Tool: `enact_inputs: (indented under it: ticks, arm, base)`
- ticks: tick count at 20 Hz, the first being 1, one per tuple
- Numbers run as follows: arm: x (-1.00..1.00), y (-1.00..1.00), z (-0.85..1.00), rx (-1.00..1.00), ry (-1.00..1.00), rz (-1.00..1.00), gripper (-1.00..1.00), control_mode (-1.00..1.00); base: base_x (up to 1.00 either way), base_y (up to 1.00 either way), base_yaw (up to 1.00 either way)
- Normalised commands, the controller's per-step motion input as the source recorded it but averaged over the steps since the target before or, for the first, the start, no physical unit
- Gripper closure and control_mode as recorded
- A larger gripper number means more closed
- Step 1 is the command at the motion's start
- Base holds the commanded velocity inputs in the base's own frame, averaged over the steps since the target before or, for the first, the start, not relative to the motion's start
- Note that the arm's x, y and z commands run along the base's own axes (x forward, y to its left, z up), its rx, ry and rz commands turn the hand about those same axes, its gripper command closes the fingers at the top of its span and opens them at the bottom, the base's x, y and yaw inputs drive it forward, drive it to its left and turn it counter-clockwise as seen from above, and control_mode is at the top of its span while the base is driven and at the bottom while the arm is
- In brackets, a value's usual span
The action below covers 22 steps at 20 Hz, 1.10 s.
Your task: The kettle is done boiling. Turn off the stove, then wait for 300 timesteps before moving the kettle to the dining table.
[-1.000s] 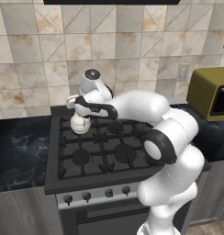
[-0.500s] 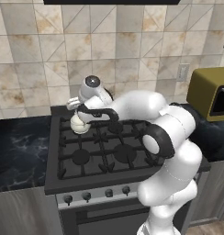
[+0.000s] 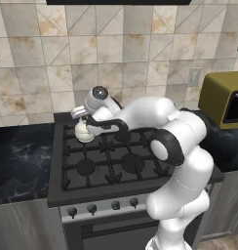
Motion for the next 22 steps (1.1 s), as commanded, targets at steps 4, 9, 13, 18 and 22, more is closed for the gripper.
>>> enact_inputs:
  ticks: [4, 9, 13, 18, 22]
  arm:
    - [0.12, 0.00, -0.18, 0.00, -0.06, 0.02, -1.00, -1.00]
    - [0.10, 0.00, -0.15, 0.00, -0.03, 0.01, -1.00, -1.00]
    - [0.09, 0.03, -0.11, 0.00, 0.00, 0.00, -1.00, -1.00]
    - [0.14, 0.05, -0.15, 0.00, 0.00, 0.00, -1.00, -1.00]
    - [0.17, 0.05, -0.10, 0.00, 0.00, 0.00, -1.00, -1.00]
  base:
    - [0.00, 0.00, 0.00]
    - [0.00, 0.00, 0.00]
    - [0.00, 0.00, 0.00]
    - [0.00, 0.00, 0.00]
    - [0.00, 0.00, 0.00]
